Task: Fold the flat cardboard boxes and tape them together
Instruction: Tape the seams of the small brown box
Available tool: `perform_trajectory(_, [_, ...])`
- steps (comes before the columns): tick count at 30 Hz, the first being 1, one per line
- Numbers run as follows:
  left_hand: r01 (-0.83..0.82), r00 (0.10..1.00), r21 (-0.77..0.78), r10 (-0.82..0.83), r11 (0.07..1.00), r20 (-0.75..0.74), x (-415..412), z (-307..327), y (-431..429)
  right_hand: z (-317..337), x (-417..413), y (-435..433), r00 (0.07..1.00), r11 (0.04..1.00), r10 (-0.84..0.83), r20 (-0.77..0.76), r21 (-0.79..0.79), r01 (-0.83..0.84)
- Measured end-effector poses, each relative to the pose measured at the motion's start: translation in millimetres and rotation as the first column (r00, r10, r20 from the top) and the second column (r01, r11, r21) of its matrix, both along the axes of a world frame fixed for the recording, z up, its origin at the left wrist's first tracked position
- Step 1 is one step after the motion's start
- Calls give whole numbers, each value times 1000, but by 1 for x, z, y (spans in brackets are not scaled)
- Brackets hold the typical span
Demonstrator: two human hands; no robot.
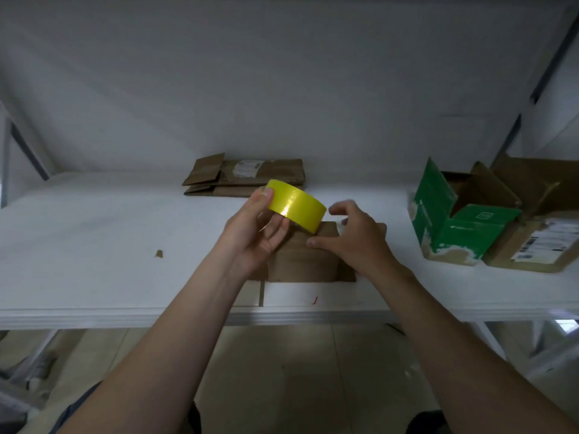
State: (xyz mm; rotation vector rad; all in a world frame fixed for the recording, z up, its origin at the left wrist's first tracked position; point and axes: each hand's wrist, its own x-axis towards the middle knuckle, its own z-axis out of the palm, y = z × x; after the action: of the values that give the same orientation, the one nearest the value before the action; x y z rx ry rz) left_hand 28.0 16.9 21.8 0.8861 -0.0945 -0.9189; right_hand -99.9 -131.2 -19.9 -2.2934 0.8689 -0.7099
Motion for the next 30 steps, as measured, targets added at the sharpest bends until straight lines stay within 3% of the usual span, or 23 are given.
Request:
perform_trajectory(4, [22, 999, 44, -21, 999, -43, 4, -4, 7, 3, 5, 5, 992, 989, 70, 103, -137, -55])
perform_trajectory(9, [117, 993, 167, -117, 979, -12, 4, -5, 7, 1, 6, 3, 966, 980, 140, 218, -170, -104])
perform_trajectory(13, [94, 994, 221, -104, 971, 34, 3, -3, 3, 5, 10, 4, 963, 990, 133, 235, -79, -117])
perform_trajectory(19, [134, 989, 239, -147, 962, 36, 6, -3, 1, 24, 0, 4, 922, 999, -45, 385, 46, 29])
perform_trajectory(30, [111, 946, 327, -201, 938, 255, 0, -10, -1, -3, -8, 0, 989, 999, -36, 144, 19, 33])
